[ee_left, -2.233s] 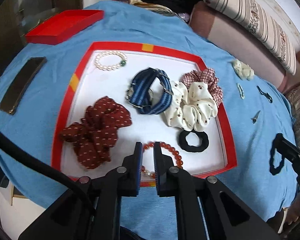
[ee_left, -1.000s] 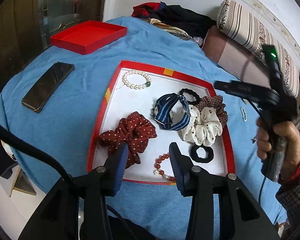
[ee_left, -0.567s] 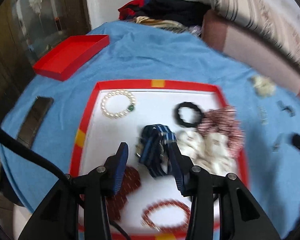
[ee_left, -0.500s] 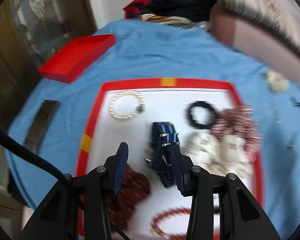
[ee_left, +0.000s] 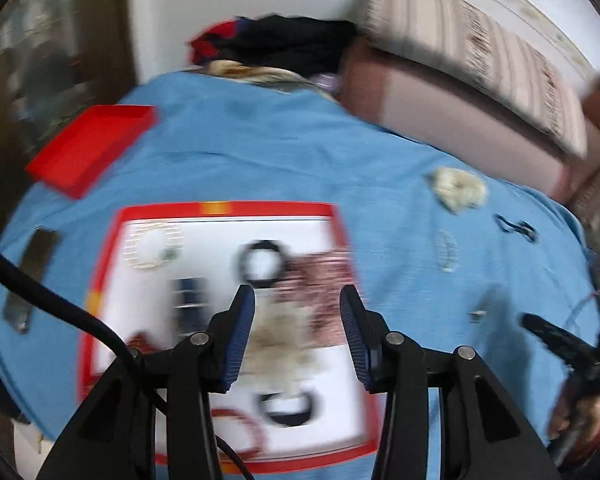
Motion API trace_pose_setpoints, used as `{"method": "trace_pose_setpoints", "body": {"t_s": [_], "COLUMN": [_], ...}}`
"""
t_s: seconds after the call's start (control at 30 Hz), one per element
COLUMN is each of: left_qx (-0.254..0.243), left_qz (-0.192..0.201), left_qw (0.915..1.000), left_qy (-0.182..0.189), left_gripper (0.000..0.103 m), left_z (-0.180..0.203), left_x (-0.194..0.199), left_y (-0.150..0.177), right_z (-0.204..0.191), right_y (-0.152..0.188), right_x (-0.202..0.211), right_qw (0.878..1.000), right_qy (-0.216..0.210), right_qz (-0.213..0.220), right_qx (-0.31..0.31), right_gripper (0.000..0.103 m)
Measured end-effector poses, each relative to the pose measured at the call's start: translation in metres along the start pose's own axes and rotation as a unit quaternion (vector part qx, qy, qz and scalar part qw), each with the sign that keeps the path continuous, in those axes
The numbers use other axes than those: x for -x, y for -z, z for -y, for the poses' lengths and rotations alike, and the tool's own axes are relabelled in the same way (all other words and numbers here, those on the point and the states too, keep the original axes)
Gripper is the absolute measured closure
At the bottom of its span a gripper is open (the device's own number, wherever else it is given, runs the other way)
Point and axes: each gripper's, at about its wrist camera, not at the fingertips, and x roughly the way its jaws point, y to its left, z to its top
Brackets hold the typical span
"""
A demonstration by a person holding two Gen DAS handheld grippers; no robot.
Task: Organize jewelry
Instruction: 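Grasp the white bead bracelet on the cloth with the left tool, then grasp the silver hair clip with the right tool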
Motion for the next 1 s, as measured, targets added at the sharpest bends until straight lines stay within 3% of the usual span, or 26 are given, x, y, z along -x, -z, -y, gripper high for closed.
{"method": "trace_pose_setpoints", "body": {"t_s": [0.13, 0.37, 0.5, 0.57, 0.77, 1.0], "left_qx": [-0.024, -0.030, -0.051, -0.075, -0.113, -0.111], "left_qz": [-0.013, -0.073, -0.103, -0.110, -0.130, -0.124], "left_qw": [0.9989, 0.9902, 0.9832, 0.9814, 0.9769, 0.9774], "left_qy": [0.039, 0.115, 0.142, 0.138, 0.127, 0.131], "left_gripper": [0.060, 0.062, 0.076, 0.076, 0.076, 0.076], "left_z": [0.047, 0.103, 0.130, 0.148, 0.176, 0.174], "left_x": [-0.031, -0.106, -0.142, -0.160, -0.198, -0.208], "left_y": [-0.016, -0.044, -0.050, -0.051, -0.049, -0.050], "right_z": [-0.016, -0.021, -0.021, -0.016, -0.002, 0.001], "right_y": [-0.006, -0.009, -0.009, -0.009, -0.005, -0.002], "right_x": [-0.025, -0.061, -0.061, -0.060, -0.059, -0.059], "right_qw": [1.000, 1.000, 0.999, 0.999, 1.000, 1.000], "right_qy": [-0.008, 0.016, 0.032, 0.026, 0.001, -0.010], "right_qz": [-0.005, -0.021, -0.016, -0.017, -0.012, -0.004], "right_qx": [0.004, 0.011, 0.038, 0.035, 0.021, 0.014], "right_gripper": [0.057, 0.057, 0.083, 0.087, 0.087, 0.085]}}
